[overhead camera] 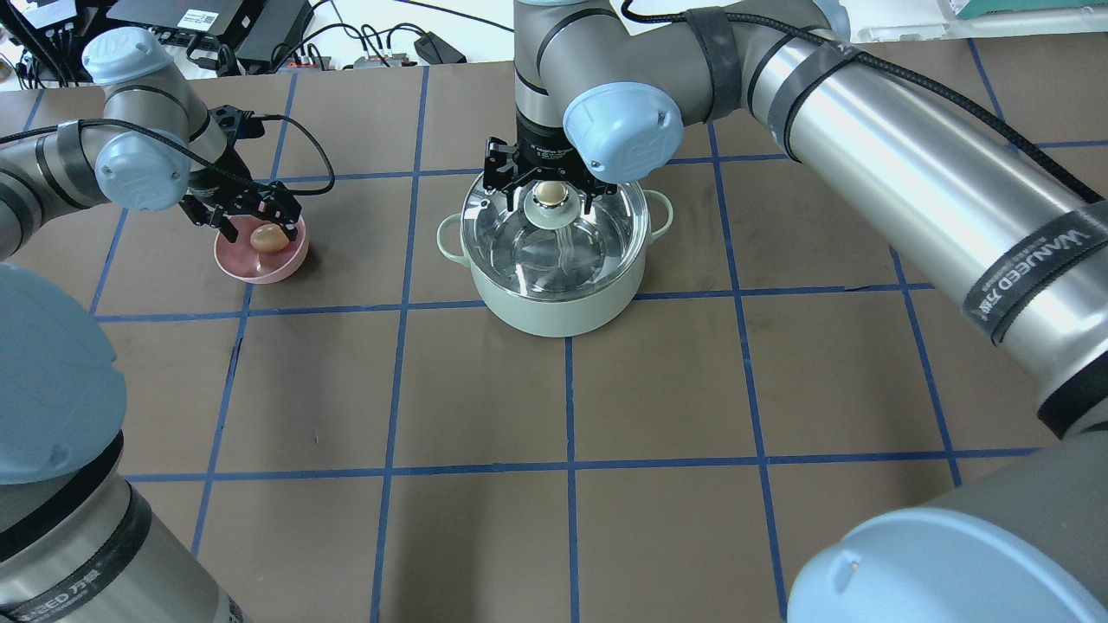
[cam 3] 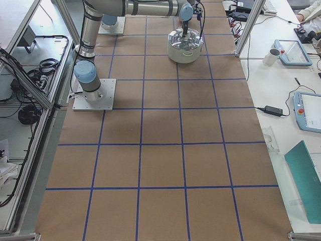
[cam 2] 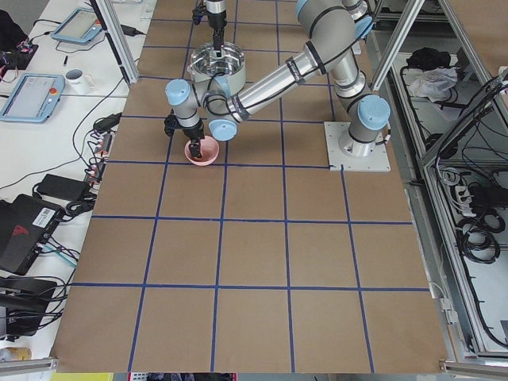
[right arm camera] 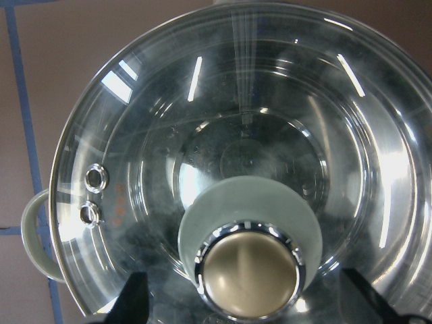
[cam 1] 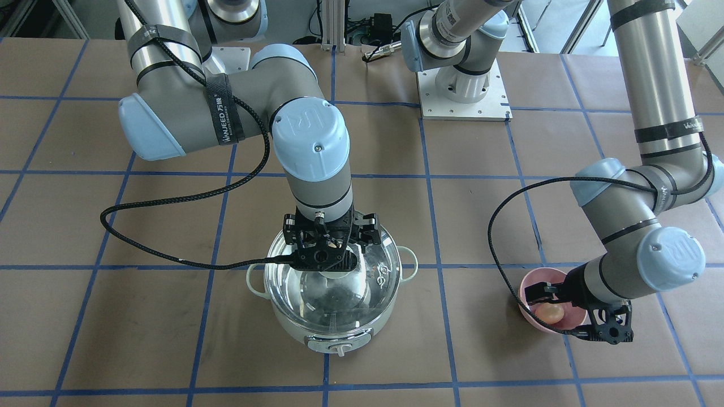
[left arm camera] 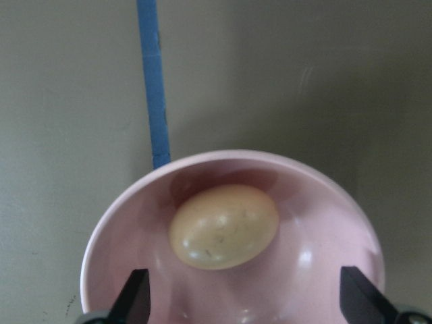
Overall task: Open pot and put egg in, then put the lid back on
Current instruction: 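Grasp the lid knob with the right gripper while the left gripper lowers toward the egg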
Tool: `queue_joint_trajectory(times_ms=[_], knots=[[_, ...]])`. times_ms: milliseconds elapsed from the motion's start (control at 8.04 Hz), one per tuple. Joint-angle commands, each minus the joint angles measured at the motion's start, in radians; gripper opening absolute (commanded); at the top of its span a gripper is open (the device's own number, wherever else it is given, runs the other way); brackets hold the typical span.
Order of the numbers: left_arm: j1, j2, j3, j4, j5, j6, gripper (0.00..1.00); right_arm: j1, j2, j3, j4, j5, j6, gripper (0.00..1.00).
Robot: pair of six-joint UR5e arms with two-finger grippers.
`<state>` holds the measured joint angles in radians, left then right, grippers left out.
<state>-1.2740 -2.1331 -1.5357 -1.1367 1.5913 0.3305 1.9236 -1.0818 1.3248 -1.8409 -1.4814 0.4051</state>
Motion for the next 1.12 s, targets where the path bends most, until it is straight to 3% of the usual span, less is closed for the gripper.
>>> queue_joint_trajectory(times_ms=[0,373,622,995], knots=[[0.001,-0.002,-0.001,0.0,0.003,0.001,1.0,0.0,0.003,-0.003,0.0,0.0,-0.012,0.72],[0.001,-0.007,-0.001,0.0,0.003,0.001,0.99,0.0,-0.004,-0.001,0.0,0.0,-0.025,0.61],[0.001,-0.008,0.0,0.0,0.001,-0.001,0.94,0.0,-0.013,-0.001,0.003,0.0,-0.026,0.45],[0.001,-0.019,0.0,0.0,0.001,0.001,0.94,-0.002,-0.041,-0.001,0.014,-0.002,-0.046,0.45]])
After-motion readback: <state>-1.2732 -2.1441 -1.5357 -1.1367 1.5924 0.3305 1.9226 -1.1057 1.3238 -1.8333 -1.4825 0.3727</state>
